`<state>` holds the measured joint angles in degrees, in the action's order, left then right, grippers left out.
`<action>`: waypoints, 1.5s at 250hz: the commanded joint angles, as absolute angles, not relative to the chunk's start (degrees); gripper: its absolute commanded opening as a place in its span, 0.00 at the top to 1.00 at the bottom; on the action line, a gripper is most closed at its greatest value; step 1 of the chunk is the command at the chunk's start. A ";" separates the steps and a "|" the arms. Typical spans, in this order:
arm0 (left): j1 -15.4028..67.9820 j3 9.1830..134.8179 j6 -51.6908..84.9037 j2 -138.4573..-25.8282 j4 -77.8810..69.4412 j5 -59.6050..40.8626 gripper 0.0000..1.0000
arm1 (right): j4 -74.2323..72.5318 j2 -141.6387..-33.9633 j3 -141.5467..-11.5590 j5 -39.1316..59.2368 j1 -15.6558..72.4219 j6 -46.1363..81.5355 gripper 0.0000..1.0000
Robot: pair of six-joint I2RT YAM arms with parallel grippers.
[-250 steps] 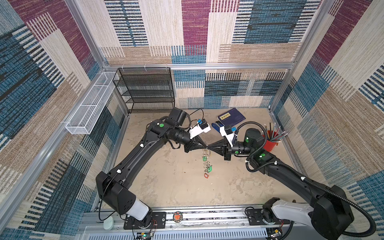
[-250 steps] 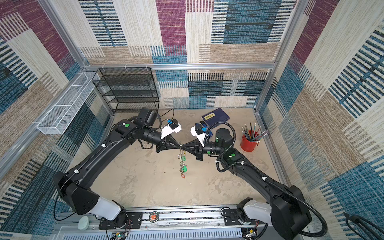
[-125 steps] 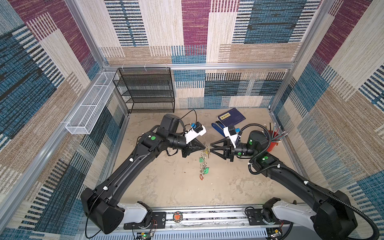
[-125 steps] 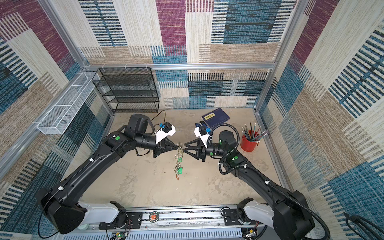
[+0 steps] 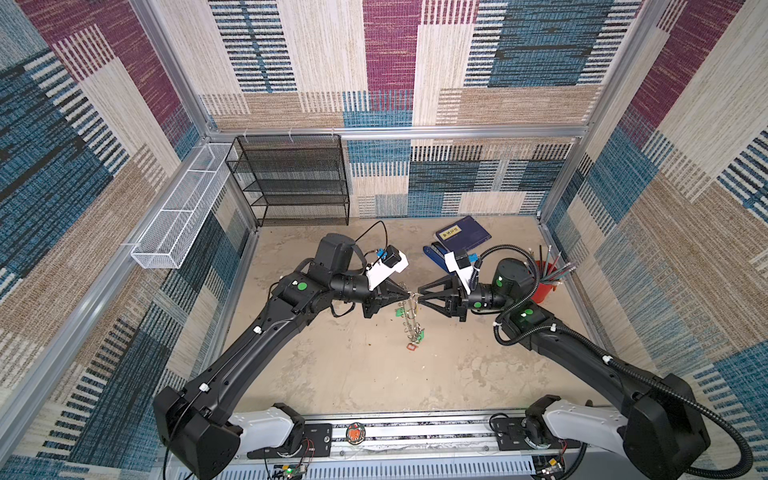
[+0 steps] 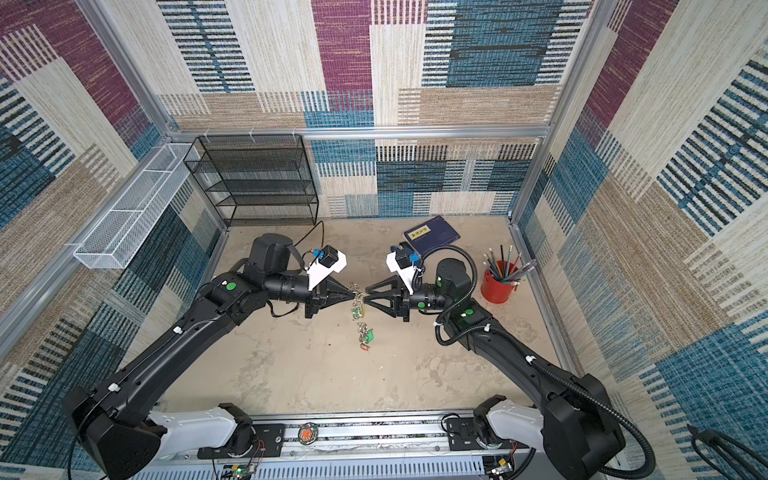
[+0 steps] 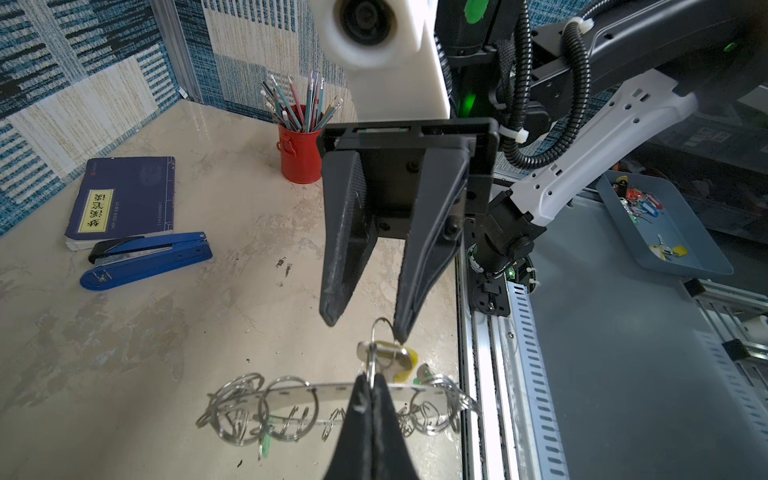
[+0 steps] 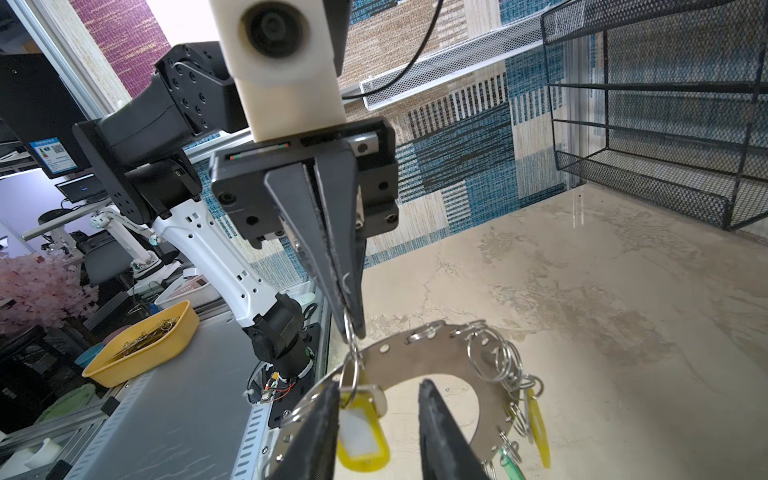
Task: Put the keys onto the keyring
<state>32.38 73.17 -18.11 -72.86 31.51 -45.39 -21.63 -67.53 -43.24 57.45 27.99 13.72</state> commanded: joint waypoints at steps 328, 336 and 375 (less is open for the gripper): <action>33.04 60.24 -3.53 -68.55 1.40 -49.71 1.00 | -24.74 -73.76 -45.74 62.07 29.09 15.36 1.00; 33.05 59.88 -3.14 -68.66 0.60 -49.71 1.00 | -24.55 -73.92 -45.97 62.09 29.13 15.20 1.00; 33.26 58.91 -1.60 -69.47 -2.12 -49.98 1.00 | -24.40 -74.18 -46.15 61.61 29.27 15.15 0.99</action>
<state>32.77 59.44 -4.38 -68.90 4.84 -46.70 -23.92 -74.08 -45.76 62.41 28.93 15.29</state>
